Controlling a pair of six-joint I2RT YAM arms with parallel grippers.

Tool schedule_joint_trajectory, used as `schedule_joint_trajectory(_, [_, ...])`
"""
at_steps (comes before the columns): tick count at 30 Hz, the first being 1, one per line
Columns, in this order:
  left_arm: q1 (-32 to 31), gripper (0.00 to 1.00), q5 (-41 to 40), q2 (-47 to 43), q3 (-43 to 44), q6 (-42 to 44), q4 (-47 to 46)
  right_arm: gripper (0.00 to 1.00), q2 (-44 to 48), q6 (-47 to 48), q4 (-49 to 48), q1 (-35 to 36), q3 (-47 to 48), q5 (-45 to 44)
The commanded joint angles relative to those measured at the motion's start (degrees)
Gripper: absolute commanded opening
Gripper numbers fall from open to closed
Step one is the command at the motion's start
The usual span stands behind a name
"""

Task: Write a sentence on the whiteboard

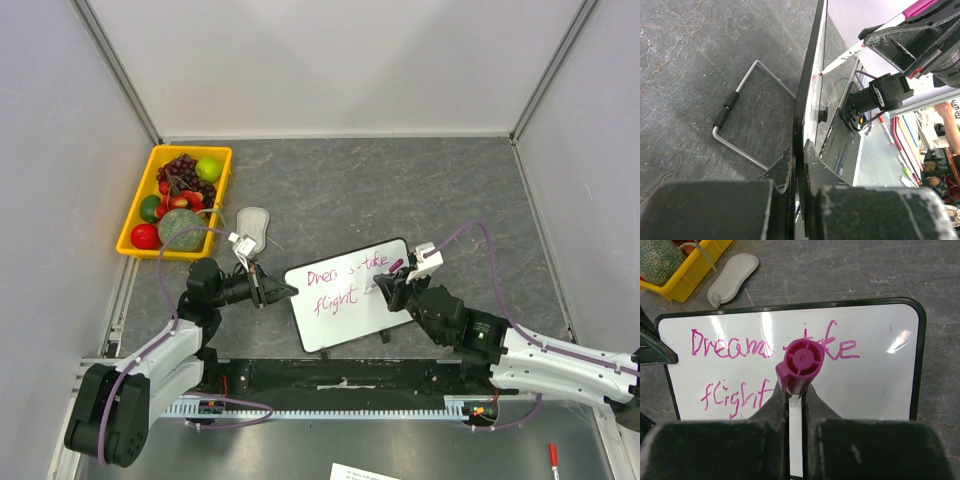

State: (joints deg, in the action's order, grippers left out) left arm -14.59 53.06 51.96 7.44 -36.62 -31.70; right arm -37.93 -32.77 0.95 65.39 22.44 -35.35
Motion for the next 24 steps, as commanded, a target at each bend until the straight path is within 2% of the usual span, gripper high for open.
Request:
schedule_joint_trajectory(1, [-0.09,0.02,-0.67,-0.11,0.03,4.45,-1.17,0.0,-0.03,-0.1,2.04,-0.35,-1.34,0.11])
schedule_joint_trajectory(8, [-0.09,0.02,-0.67,-0.11,0.03,4.37,-1.17,0.0,-1.18,0.34,2.04,-0.35,-0.99,1.08])
schedule_joint_trajectory(24, [-0.09,0.02,-0.68,-0.2,0.03,4.45,-1.17,0.0,-2.06,3.24,-0.51,-0.26,3.23,-4.37])
